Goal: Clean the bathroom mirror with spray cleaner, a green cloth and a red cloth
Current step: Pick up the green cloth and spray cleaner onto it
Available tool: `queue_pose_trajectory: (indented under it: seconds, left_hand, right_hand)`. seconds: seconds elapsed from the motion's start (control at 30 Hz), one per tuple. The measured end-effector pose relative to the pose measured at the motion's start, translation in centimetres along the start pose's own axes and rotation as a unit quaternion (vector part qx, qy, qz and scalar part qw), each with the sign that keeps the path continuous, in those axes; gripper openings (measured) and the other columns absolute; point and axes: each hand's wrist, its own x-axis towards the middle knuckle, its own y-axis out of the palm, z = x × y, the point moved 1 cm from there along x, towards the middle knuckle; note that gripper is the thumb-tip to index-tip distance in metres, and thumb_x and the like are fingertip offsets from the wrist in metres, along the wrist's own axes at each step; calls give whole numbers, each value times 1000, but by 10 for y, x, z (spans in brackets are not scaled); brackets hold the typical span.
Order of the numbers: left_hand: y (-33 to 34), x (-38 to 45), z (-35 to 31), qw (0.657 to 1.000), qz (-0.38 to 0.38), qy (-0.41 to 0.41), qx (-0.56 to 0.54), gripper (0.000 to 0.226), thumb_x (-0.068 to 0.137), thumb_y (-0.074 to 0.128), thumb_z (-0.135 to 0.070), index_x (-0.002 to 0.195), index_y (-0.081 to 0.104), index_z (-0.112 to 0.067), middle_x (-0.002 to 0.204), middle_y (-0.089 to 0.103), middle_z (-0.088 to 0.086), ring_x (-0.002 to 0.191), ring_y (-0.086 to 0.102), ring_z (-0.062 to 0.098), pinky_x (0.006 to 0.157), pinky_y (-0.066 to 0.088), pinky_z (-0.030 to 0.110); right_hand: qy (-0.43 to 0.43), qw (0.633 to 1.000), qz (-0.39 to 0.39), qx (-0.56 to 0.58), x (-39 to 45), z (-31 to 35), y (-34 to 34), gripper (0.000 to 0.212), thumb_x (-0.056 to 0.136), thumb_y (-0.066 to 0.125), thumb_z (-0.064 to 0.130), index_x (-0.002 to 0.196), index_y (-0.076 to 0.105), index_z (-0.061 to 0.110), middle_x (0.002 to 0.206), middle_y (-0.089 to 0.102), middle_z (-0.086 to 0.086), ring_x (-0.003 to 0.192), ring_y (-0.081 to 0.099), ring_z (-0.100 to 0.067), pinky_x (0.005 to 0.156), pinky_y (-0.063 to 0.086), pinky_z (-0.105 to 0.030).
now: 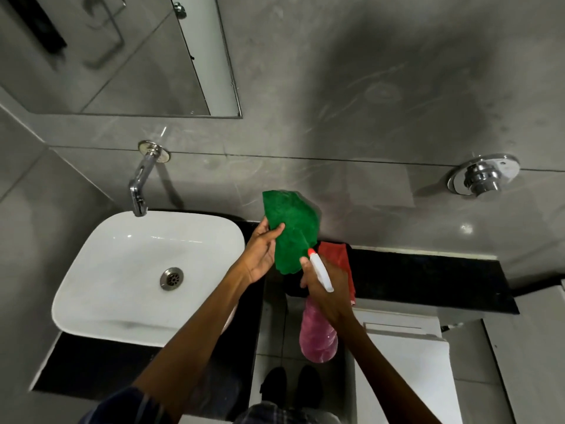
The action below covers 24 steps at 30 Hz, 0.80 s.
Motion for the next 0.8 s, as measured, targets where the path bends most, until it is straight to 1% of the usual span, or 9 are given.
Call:
queue_pose_trajectory:
  seconds: [0.07,0.1,0.2,0.27,0.33,0.5,0.6,0.7,0.8]
  left_hand:
    - [-2,-2,-1,1000,0,1,1,41,102,57,-6,140,60,-19,132,74,8,118,74,24,89,64,41]
    - [-3,-3,-2,1000,-3,1,1,41,101,57,-6,139,60,-20,132,75,7,118,74,24,89,64,41]
    - [-3,-4,-4,1000,-7,2,2,41,102,56,-5,139,60,-21,131,75,6,118,73,23,89,64,41]
    - [-1,-5,-2,1000,-7,3,-1,41,102,56,-4,140,59,-19,131,74,7,116,74,23,90,64,41]
    - [2,-6,-2,1000,-9,5,3,44,102,55,-4,143,57,-17,134,71,8,116,73,22,91,64,41]
    - [8,-2,2,1000,-11,5,1,49,103,54,-5,150,50,-15,148,61,15,121,69,25,93,63,42]
    - [11,0,4,1000,-15,-2,8,51,103,54,-6,153,48,-14,155,55,18,128,65,29,96,61,44]
    - [16,3,8,1000,-17,-5,6,47,104,51,-4,150,49,-12,157,51,21,130,62,32,99,60,46]
    - [20,8,17,1000,-22,-18,0,44,105,48,-2,147,51,-14,159,49,22,136,55,35,111,48,55]
  right_hand:
    - [0,1000,-14,-17,1,-3,-2,29,97,71,29,85,67,3,72,69,-21,65,69,-39,60,59,-49]
    - [-7,1000,-10,-27,2,-3,-3,27,97,71,27,84,67,4,71,68,-19,65,68,-38,61,58,-50]
    - [-25,998,8,-60,1,-4,-6,27,97,71,28,77,65,10,65,67,-8,57,67,-25,58,56,-29]
    - [-18,998,7,-61,0,-3,-8,29,96,72,26,73,62,10,59,61,-6,51,61,-23,52,50,-34]
    - [-19,997,20,-67,0,-2,-9,25,96,73,26,78,65,11,61,66,-3,55,66,-20,55,55,-38]
    - [-20,998,23,-61,2,-7,-15,25,96,72,26,82,64,7,68,65,-13,60,65,-32,59,56,-52]
    - [-30,996,45,-66,2,-16,-18,23,96,73,28,81,64,12,66,67,-5,59,67,-24,57,57,-49]
    - [-18,997,64,-45,6,-29,-24,22,94,75,30,80,67,15,67,66,-11,59,66,-29,56,55,-48]
    - [4,996,72,-53,10,-53,-39,16,93,76,28,95,70,13,76,72,-6,70,73,-19,60,60,-33]
